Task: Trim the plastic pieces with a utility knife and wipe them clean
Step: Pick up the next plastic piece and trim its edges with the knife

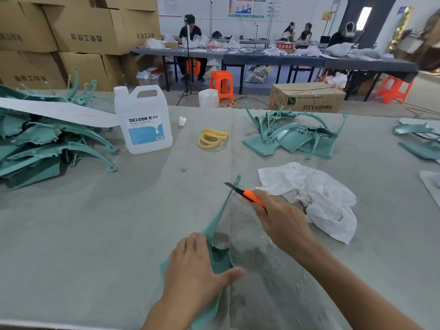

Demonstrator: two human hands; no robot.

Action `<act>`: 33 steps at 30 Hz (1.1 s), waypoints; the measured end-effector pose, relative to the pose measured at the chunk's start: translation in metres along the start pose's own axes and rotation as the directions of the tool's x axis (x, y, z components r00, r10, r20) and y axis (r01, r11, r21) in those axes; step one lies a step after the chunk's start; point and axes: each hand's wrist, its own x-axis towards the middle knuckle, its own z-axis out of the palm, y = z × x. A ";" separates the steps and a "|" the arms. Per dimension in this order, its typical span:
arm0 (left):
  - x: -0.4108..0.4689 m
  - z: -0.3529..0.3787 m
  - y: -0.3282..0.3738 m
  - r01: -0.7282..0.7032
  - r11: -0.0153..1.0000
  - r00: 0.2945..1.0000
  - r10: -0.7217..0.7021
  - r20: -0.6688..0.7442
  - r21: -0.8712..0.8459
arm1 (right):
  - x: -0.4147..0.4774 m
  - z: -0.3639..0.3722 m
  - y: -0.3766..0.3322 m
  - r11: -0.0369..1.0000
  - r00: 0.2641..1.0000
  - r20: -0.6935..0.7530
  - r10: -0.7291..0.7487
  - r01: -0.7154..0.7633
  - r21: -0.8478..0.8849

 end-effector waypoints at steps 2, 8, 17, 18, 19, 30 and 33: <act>0.001 -0.004 -0.001 -0.042 0.999 0.999 0.042 -0.005 -0.003 | -0.013 0.001 0.004 0.995 1.000 0.008 0.029 -0.030 0.090; 0.056 -0.006 0.015 -0.094 0.924 0.990 0.045 -0.137 -0.371 | -0.037 0.002 0.015 0.951 0.980 0.024 0.199 -0.199 0.239; 0.113 0.020 0.040 -0.125 0.903 0.986 0.068 -0.151 -0.411 | -0.023 0.007 0.027 0.790 0.941 0.077 0.329 -0.319 0.524; 0.114 0.022 0.040 -0.121 0.903 0.988 0.068 -0.141 -0.412 | -0.019 0.008 0.026 0.770 0.941 0.094 0.326 -0.322 0.550; 0.115 0.023 0.040 -0.119 0.903 0.988 0.068 -0.136 -0.413 | -0.016 0.010 0.024 0.746 0.940 0.117 0.320 -0.326 0.580; 0.118 0.028 0.035 -0.115 0.874 0.986 0.042 -0.162 -0.472 | 0.005 0.024 0.005 0.713 0.917 0.219 0.333 -0.397 0.578; 0.118 0.031 0.033 -0.114 0.862 0.983 0.024 -0.185 -0.494 | 0.008 0.027 0.004 0.653 0.870 0.194 0.453 -0.472 0.592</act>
